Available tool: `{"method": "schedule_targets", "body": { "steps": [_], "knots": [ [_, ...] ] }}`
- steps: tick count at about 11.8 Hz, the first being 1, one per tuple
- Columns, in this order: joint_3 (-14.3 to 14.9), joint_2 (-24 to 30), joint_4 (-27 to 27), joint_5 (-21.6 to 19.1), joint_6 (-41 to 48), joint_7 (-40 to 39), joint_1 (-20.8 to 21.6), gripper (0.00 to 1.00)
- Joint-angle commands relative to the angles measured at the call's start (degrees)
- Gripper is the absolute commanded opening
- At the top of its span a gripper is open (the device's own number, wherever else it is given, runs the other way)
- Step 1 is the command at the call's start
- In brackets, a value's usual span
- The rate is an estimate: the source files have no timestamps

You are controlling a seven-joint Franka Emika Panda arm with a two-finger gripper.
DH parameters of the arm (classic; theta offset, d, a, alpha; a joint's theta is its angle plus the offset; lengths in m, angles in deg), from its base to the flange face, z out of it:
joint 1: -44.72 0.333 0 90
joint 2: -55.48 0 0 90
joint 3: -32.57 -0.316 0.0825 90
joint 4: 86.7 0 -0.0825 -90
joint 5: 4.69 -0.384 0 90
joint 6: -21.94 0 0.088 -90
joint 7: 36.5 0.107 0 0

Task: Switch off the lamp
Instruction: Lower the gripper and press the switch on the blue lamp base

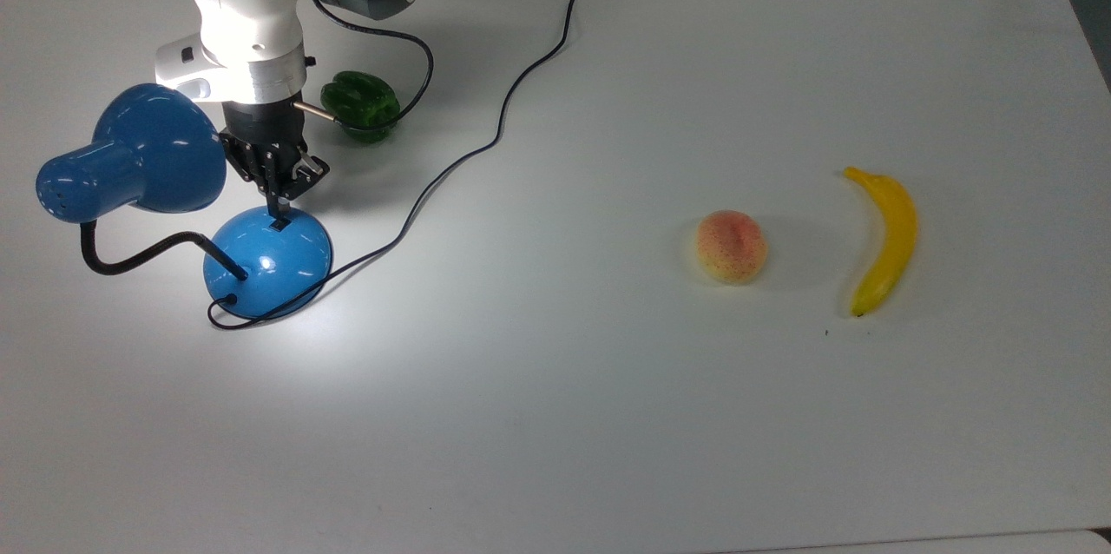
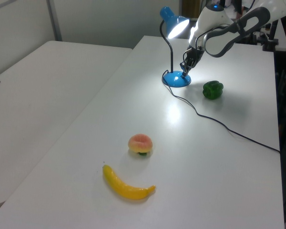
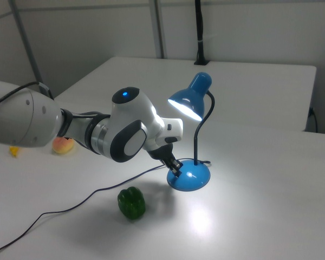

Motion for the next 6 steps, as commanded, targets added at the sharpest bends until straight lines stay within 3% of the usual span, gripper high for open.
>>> {"method": "schedule_targets", "body": {
  "steps": [1, 6],
  "knots": [
    [-0.2, -0.9, -0.5, 1.1, -1.2, 0.5, -0.3, 0.00],
    [-0.2, -1.4, -0.4, 1.2, -1.2, 0.5, -0.3, 0.00]
  ]
}}
